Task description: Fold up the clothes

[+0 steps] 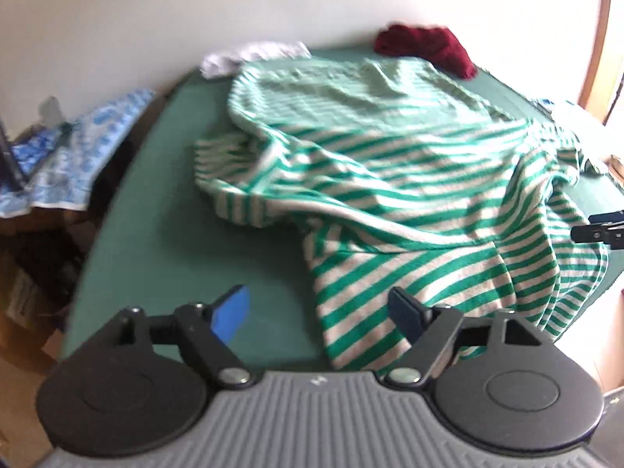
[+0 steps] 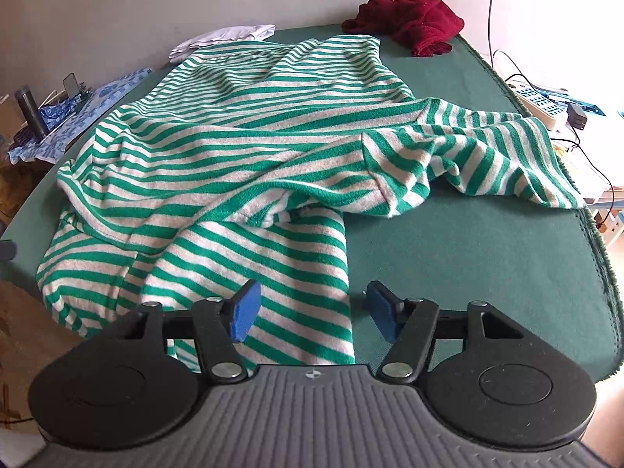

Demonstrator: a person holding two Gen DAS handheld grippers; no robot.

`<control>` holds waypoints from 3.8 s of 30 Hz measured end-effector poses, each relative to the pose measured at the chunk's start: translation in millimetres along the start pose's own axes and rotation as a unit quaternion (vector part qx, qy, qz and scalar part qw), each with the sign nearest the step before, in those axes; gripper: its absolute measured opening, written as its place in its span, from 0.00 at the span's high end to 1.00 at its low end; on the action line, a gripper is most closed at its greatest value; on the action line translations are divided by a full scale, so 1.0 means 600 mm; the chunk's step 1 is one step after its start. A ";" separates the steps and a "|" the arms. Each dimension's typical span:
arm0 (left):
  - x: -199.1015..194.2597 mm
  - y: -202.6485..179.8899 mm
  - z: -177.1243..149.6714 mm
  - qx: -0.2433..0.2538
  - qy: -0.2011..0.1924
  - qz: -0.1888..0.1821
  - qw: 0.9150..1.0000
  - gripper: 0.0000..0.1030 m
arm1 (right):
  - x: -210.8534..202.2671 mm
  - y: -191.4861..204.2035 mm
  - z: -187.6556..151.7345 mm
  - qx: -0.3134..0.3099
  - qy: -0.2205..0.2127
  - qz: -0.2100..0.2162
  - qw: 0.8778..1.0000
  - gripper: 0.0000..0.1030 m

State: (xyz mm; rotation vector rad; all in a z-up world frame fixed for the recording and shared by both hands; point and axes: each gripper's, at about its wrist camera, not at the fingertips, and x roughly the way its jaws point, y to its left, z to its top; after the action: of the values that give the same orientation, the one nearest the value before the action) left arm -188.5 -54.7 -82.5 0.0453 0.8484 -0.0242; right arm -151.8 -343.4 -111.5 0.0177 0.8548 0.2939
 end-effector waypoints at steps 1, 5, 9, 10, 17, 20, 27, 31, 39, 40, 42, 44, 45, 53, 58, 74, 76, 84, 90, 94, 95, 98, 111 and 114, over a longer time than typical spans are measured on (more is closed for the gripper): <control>0.014 -0.004 0.003 -0.005 0.005 -0.005 1.000 0.36 | -0.006 0.001 -0.006 -0.005 0.000 -0.001 1.000 0.54; 0.069 -0.022 0.013 -0.023 0.027 -0.023 0.999 0.43 | -0.021 0.011 -0.029 -0.022 -0.013 -0.011 1.000 0.77; 0.071 -0.034 0.016 -0.030 0.026 -0.023 0.999 0.83 | -0.016 0.002 -0.023 0.030 -0.009 0.012 0.999 0.91; 0.068 -0.036 0.016 -0.030 0.028 -0.024 0.999 0.97 | -0.014 -0.002 -0.020 0.047 -0.006 0.021 0.999 0.94; 0.010 0.001 -0.035 0.007 0.057 0.085 0.995 1.00 | -0.041 -0.055 -0.004 0.127 0.021 0.114 0.985 0.95; -0.012 0.054 -0.064 -0.021 0.079 0.112 0.990 0.98 | -0.057 -0.075 -0.003 0.090 0.052 0.088 0.991 0.98; -0.021 0.112 -0.019 -0.137 0.011 0.071 0.988 0.29 | -0.046 -0.050 0.045 0.066 -0.019 0.109 0.992 0.82; 0.032 0.104 0.046 -0.121 -0.021 0.079 0.989 0.23 | 0.012 0.055 0.078 -0.003 -0.003 0.151 0.989 0.69; 0.138 0.208 0.143 -0.190 -0.016 0.088 0.978 0.30 | 0.063 0.142 0.048 -0.073 0.028 0.098 0.992 0.60; 0.153 0.219 0.154 -0.191 -0.012 0.085 0.978 0.37 | 0.063 0.144 0.047 -0.070 0.024 0.095 0.993 0.58; 0.182 0.241 0.172 -0.193 0.002 0.070 0.979 0.54 | 0.066 0.147 0.046 -0.063 0.020 0.089 0.994 0.54; 0.209 0.256 0.187 -0.190 0.011 0.047 0.981 0.55 | 0.072 0.155 0.047 -0.045 0.016 0.079 0.996 0.44; 0.220 0.260 0.192 -0.183 0.011 0.042 0.982 0.53 | 0.074 0.160 0.048 -0.035 0.014 0.074 0.997 0.41; 0.289 0.282 0.233 -0.103 0.005 0.006 0.995 0.28 | 0.093 0.208 0.053 -0.002 0.001 0.002 1.000 0.25; 0.307 0.272 0.250 -0.053 -0.014 -0.016 0.998 0.51 | 0.099 0.215 0.056 0.063 -0.019 -0.032 0.997 0.25; 0.179 0.322 0.147 -0.059 0.007 0.031 0.998 0.93 | 0.120 0.227 0.072 0.227 -0.073 -0.071 0.969 0.11; 0.147 0.338 0.117 -0.067 0.015 0.044 0.997 0.93 | 0.124 0.225 0.077 0.241 -0.077 -0.065 0.965 0.10; 0.068 0.404 0.027 -0.083 0.057 0.117 0.988 1.00 | 0.132 0.248 0.086 0.139 -0.047 -0.105 0.984 0.37; 0.045 0.448 0.038 -0.075 0.040 0.140 0.986 1.00 | 0.122 0.280 0.096 0.080 -0.053 -0.063 0.993 0.95; 0.073 0.421 0.087 -0.051 0.004 0.059 0.997 0.49 | 0.116 0.310 0.111 0.053 -0.064 -0.002 0.997 0.84; 0.087 0.412 0.094 -0.042 0.006 0.049 0.998 0.39 | 0.114 0.318 0.115 0.047 -0.067 0.014 0.997 0.79; 0.127 0.389 0.106 -0.022 0.028 0.040 0.999 0.38 | 0.135 0.421 0.121 -0.088 -0.036 0.140 0.986 0.67; 0.150 0.387 0.106 -0.047 0.051 0.039 0.997 1.00 | 0.187 0.466 0.118 -0.147 -0.004 0.146 0.978 0.91; 0.137 0.392 0.099 -0.039 0.073 0.057 0.995 1.00 | 0.165 0.454 0.130 -0.113 0.025 0.228 0.967 0.94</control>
State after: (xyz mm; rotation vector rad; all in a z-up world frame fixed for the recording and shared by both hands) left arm -80.4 177.1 -97.9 0.0221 0.9902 0.1205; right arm -100.0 -48.0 -97.1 -0.0071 0.8571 0.8263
